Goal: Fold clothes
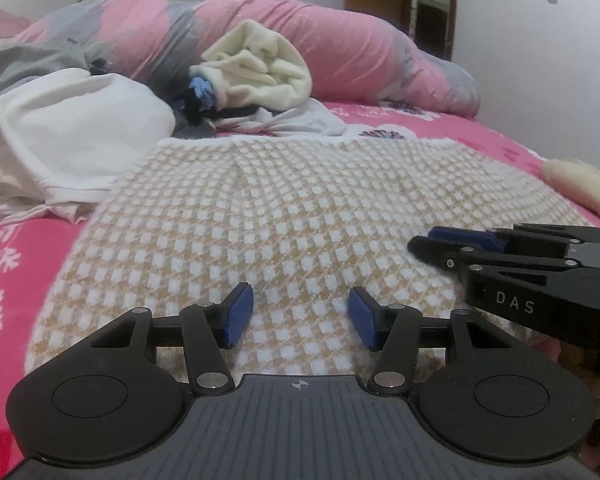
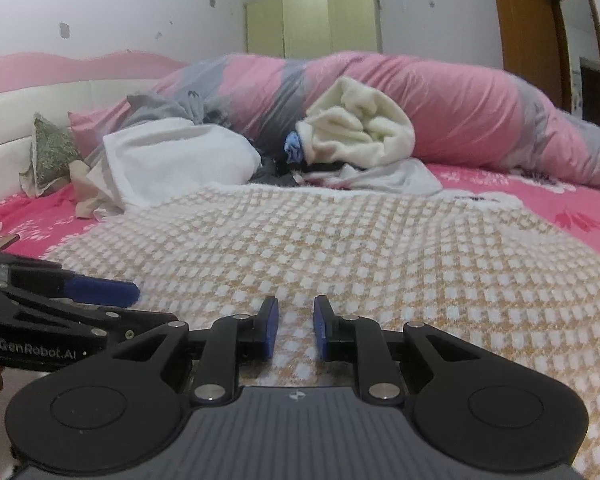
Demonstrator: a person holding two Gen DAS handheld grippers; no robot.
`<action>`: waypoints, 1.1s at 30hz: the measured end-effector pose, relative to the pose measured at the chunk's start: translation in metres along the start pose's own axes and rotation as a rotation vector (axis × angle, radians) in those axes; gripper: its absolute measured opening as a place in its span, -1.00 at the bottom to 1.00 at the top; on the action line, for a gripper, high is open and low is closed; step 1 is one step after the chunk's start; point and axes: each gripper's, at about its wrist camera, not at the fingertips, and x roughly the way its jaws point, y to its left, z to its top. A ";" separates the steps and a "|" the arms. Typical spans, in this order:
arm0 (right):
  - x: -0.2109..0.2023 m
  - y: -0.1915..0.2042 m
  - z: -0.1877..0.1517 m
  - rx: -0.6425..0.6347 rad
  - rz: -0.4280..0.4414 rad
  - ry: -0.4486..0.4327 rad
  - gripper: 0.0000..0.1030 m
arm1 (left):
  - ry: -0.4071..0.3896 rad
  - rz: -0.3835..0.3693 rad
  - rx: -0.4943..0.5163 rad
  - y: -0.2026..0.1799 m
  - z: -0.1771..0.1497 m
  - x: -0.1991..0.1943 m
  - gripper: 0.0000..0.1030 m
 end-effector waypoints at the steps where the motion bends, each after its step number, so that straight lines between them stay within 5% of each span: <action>1: 0.001 0.000 0.003 0.003 -0.002 0.017 -0.60 | 0.002 0.005 -0.013 0.000 0.001 0.000 0.04; 15: 0.004 0.002 0.006 0.063 -0.039 0.067 -0.60 | -0.052 0.110 -0.085 -0.014 -0.011 -0.001 0.05; 33: 0.006 0.004 0.022 0.122 -0.082 0.170 -0.59 | -0.064 0.110 -0.073 -0.015 -0.015 -0.004 0.05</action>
